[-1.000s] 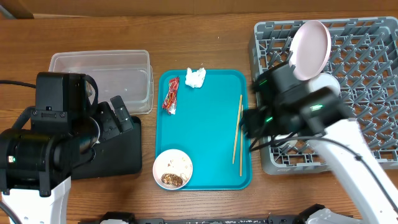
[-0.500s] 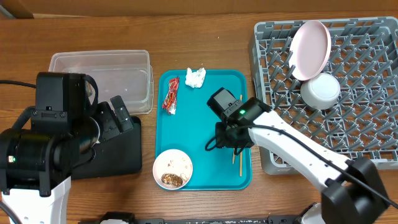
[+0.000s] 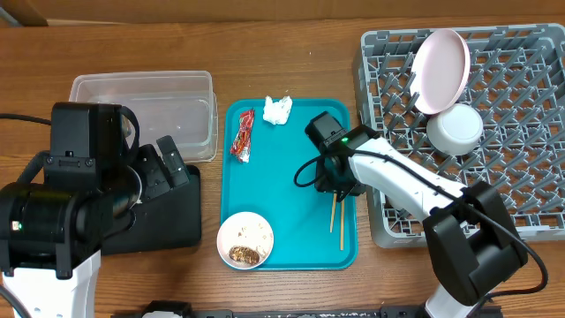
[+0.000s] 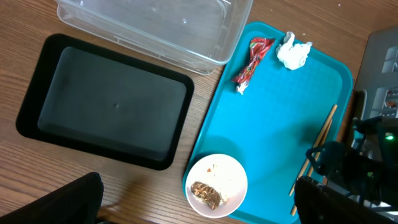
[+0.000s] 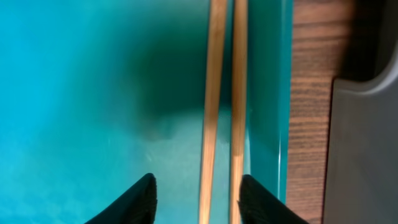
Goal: Sort waste into correct bins and load items into the dishwasher
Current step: 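Move the right gripper down to the chopsticks on the teal tray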
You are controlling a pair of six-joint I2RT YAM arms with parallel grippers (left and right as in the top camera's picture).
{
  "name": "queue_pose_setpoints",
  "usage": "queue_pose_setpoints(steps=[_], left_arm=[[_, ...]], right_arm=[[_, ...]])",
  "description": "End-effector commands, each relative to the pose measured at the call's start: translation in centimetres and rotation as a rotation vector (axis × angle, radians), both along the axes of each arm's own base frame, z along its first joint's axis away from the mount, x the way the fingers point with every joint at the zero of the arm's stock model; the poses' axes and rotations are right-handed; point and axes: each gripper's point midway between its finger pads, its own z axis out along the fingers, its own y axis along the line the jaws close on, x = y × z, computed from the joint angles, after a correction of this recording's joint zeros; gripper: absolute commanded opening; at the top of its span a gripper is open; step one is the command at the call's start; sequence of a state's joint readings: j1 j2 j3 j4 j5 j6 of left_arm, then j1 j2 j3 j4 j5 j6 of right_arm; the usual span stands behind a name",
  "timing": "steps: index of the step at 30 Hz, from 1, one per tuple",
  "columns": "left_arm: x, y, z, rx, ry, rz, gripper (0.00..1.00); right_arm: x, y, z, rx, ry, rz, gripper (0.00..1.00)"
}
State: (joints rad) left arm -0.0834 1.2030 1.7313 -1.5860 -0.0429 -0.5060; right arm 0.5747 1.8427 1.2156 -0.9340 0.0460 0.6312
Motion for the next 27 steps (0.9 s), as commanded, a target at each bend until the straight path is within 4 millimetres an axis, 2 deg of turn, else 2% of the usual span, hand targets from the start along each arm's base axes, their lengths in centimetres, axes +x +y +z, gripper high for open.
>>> queue_pose_setpoints(steps=[1, 3, 15, 19, 25, 27], left_arm=[[0.2, 0.4, 0.2, 0.009, -0.009, 0.027, 1.0], [0.2, 0.4, 0.2, 0.009, -0.009, 0.027, 1.0], [0.2, 0.4, 0.2, 0.009, -0.009, 0.027, 1.0], [0.1, 0.4, 0.2, 0.009, -0.008, 0.027, 1.0], [0.2, 0.4, 0.2, 0.009, -0.009, 0.027, 1.0], [0.2, 0.4, 0.2, 0.009, -0.009, 0.027, 1.0]], right_arm=[[-0.2, 1.1, -0.1, 0.059, 0.019, 0.037, 0.38], [-0.3, 1.6, -0.1, 0.079, 0.019, 0.057, 0.37], [0.2, 0.0, -1.1, 0.033, 0.023, -0.011, 0.38], [-0.1, 0.2, -1.9, 0.024, 0.038, -0.001, 0.32], [-0.5, 0.2, -3.7, 0.0, 0.074, 0.005, 0.32], [-0.5, 0.2, -3.9, 0.001, 0.079, 0.033, 0.23]])
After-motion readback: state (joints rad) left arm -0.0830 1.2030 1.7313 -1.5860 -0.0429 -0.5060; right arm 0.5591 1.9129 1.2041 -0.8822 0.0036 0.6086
